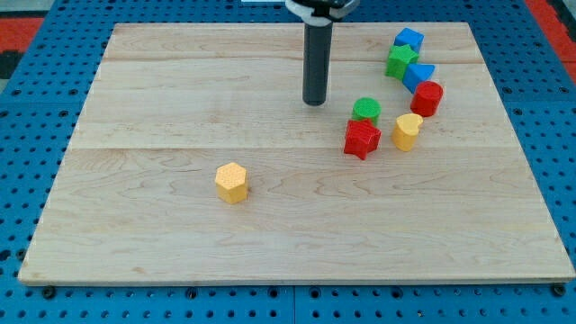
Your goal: Move the red star into the yellow heart
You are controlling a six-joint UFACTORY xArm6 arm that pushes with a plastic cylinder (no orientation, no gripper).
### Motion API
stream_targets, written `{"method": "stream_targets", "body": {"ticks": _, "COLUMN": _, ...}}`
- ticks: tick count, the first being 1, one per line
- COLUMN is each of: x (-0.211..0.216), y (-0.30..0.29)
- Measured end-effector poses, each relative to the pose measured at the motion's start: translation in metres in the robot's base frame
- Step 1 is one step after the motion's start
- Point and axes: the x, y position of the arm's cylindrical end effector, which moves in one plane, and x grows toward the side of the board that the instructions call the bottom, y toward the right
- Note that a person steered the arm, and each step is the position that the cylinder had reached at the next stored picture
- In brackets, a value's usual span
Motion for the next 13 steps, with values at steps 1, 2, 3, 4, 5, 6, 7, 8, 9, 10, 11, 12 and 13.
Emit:
{"method": "stream_targets", "body": {"ticks": 1, "x": 0.021, "y": 0.024}}
{"method": "stream_targets", "body": {"ticks": 2, "x": 0.029, "y": 0.069}}
{"method": "stream_targets", "body": {"ticks": 3, "x": 0.032, "y": 0.107}}
{"method": "stream_targets", "body": {"ticks": 4, "x": 0.032, "y": 0.113}}
{"method": "stream_targets", "body": {"ticks": 5, "x": 0.032, "y": 0.089}}
{"method": "stream_targets", "body": {"ticks": 6, "x": 0.025, "y": 0.044}}
{"method": "stream_targets", "body": {"ticks": 7, "x": 0.029, "y": 0.002}}
{"method": "stream_targets", "body": {"ticks": 8, "x": 0.061, "y": 0.004}}
{"method": "stream_targets", "body": {"ticks": 9, "x": 0.088, "y": 0.042}}
{"method": "stream_targets", "body": {"ticks": 10, "x": 0.109, "y": 0.078}}
{"method": "stream_targets", "body": {"ticks": 11, "x": 0.122, "y": 0.09}}
{"method": "stream_targets", "body": {"ticks": 12, "x": 0.111, "y": 0.054}}
{"method": "stream_targets", "body": {"ticks": 13, "x": 0.088, "y": 0.009}}
